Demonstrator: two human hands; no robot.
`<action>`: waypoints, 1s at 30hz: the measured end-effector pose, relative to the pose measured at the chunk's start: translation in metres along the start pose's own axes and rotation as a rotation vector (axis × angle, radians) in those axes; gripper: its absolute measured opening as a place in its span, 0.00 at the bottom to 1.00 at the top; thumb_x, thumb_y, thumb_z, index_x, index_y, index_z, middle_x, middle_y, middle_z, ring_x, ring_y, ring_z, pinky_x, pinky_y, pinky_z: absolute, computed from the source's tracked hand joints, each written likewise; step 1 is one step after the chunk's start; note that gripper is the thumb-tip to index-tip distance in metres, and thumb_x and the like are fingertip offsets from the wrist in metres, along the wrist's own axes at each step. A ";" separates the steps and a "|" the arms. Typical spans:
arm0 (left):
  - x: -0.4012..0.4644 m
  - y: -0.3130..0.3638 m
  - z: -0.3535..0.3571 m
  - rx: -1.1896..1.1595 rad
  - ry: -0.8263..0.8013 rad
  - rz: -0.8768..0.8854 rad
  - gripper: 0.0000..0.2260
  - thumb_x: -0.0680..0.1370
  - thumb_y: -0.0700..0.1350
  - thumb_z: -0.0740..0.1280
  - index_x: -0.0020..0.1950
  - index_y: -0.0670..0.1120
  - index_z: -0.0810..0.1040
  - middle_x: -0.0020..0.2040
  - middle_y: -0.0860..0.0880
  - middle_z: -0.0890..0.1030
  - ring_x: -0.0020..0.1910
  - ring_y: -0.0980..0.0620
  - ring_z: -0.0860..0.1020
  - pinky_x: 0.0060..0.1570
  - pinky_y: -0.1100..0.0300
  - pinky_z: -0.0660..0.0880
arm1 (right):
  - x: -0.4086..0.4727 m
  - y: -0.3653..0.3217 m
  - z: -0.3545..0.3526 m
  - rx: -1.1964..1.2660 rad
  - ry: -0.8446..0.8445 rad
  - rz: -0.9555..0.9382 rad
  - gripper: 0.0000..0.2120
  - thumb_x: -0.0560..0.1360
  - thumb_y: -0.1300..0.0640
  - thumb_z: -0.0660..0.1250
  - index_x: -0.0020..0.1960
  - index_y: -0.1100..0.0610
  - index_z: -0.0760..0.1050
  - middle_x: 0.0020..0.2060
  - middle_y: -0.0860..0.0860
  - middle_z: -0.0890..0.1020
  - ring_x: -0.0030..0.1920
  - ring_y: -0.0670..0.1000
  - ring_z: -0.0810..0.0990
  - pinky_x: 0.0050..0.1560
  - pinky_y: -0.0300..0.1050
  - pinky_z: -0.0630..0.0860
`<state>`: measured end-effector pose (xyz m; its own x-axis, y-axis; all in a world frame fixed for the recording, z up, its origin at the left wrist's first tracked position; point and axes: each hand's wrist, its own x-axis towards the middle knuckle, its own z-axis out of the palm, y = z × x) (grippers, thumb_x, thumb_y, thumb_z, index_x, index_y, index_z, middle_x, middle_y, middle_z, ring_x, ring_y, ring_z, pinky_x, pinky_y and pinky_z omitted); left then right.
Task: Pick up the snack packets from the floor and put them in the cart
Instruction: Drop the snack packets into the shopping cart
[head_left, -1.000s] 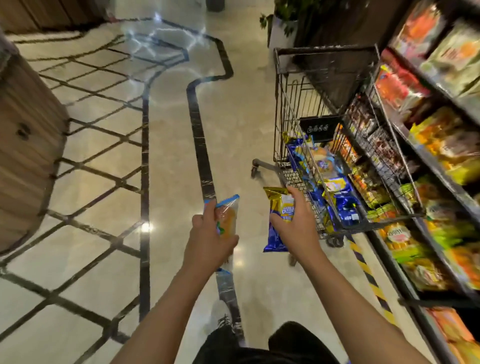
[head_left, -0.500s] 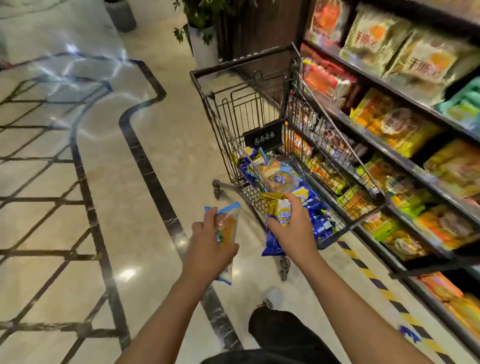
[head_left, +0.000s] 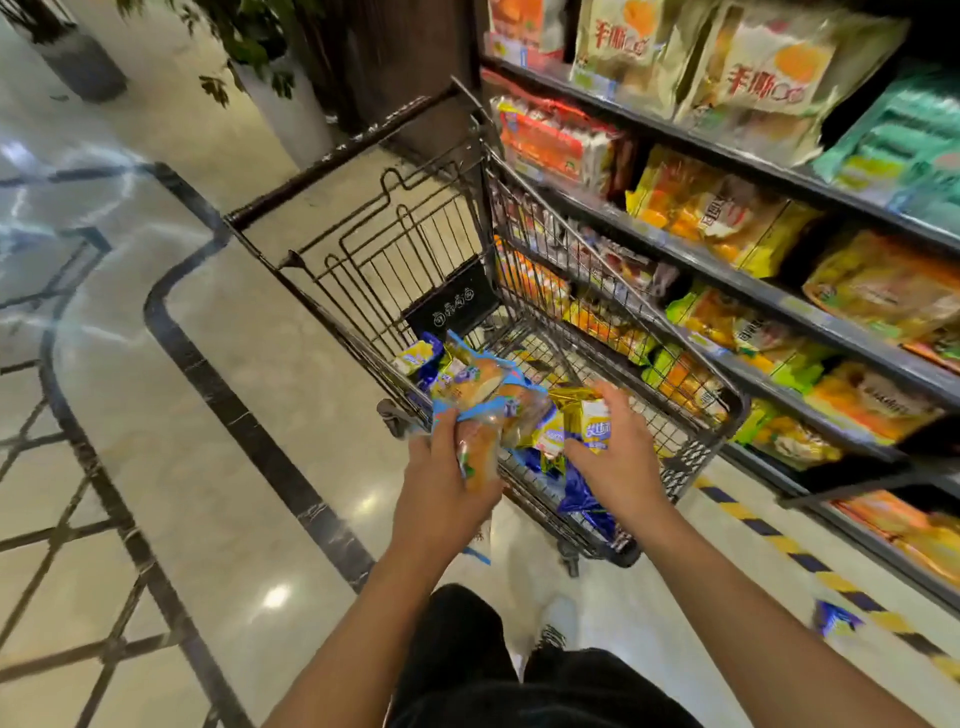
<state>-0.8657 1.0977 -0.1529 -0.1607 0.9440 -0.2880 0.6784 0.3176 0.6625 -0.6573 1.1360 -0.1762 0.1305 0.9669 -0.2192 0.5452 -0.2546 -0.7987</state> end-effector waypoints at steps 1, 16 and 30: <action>0.012 0.005 0.002 0.012 -0.011 0.017 0.42 0.68 0.54 0.74 0.76 0.61 0.53 0.62 0.48 0.68 0.58 0.44 0.76 0.56 0.45 0.78 | 0.006 0.003 0.000 0.016 0.005 0.020 0.36 0.73 0.53 0.74 0.75 0.45 0.60 0.65 0.51 0.70 0.48 0.42 0.69 0.42 0.31 0.65; 0.196 0.013 0.069 0.290 -0.501 0.230 0.43 0.66 0.51 0.76 0.76 0.54 0.58 0.67 0.45 0.70 0.69 0.41 0.68 0.63 0.49 0.70 | 0.065 0.048 0.057 0.078 0.241 0.482 0.37 0.72 0.49 0.73 0.77 0.47 0.59 0.68 0.56 0.69 0.64 0.54 0.72 0.54 0.41 0.69; 0.233 -0.012 0.143 0.512 -0.680 0.169 0.46 0.68 0.61 0.75 0.75 0.64 0.47 0.69 0.45 0.64 0.66 0.41 0.71 0.61 0.48 0.74 | 0.091 0.102 0.125 0.212 0.260 0.798 0.40 0.72 0.48 0.73 0.76 0.44 0.55 0.64 0.54 0.69 0.55 0.51 0.75 0.49 0.46 0.73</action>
<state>-0.8086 1.3014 -0.3265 0.3243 0.6651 -0.6726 0.9198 -0.0558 0.3883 -0.6934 1.1963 -0.3479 0.6078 0.4645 -0.6441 0.0479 -0.8311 -0.5541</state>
